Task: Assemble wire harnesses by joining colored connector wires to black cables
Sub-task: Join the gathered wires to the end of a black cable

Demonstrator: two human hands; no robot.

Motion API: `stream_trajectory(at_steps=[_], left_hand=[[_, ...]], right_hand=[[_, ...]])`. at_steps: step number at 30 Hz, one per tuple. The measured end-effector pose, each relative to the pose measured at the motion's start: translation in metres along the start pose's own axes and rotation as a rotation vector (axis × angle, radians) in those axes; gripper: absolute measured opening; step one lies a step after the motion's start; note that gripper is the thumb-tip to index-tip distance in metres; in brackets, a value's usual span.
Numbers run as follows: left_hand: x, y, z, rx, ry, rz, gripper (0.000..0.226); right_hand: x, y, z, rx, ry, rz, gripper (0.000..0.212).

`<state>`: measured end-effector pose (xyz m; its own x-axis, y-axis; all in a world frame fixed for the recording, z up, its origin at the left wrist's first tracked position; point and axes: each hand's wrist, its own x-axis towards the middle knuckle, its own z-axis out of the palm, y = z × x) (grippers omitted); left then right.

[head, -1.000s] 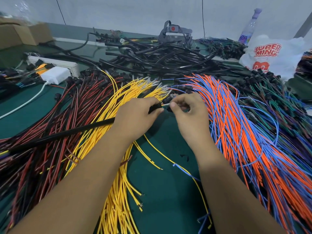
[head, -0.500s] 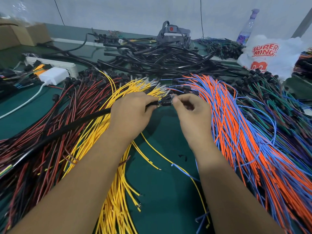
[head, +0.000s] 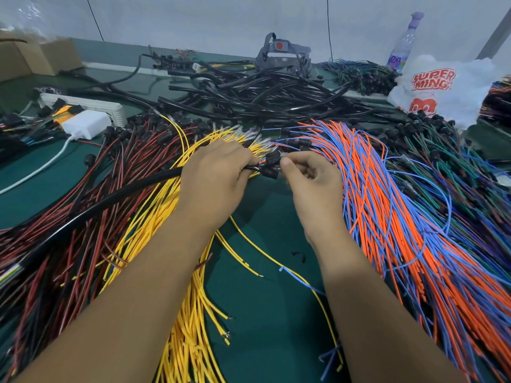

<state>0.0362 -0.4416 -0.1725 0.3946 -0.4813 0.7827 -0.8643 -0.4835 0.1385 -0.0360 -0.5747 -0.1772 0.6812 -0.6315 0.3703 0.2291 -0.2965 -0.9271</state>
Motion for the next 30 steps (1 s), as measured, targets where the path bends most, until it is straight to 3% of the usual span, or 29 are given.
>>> stream_trajectory(at_steps=[7,10,14,17,22,30], left_hand=[[-0.004,0.0,0.002,-0.078,-0.028,-0.075,0.015],[0.002,0.007,-0.001,-0.179,-0.081,-0.299,0.016],[0.013,0.009,-0.001,-0.693,-0.217,-0.696,0.032],[0.015,0.002,-0.004,-1.053,-0.364,-0.901,0.027],[0.013,0.0,0.001,-1.051,-0.527,-0.92,0.028],[0.012,-0.005,-0.001,-1.088,-0.565,-0.943,0.028]], right_hand=[[0.001,0.002,0.004,0.024,0.015,0.03,0.02],[0.0,-0.002,0.005,0.064,0.08,-0.026,0.02],[-0.004,-0.008,0.005,0.06,0.189,-0.087,0.007],[0.001,-0.007,-0.002,0.09,0.276,-0.062,0.014],[0.004,-0.004,0.0,0.135,0.096,0.048,0.015],[0.003,-0.002,0.001,0.056,-0.063,0.053,0.023]])
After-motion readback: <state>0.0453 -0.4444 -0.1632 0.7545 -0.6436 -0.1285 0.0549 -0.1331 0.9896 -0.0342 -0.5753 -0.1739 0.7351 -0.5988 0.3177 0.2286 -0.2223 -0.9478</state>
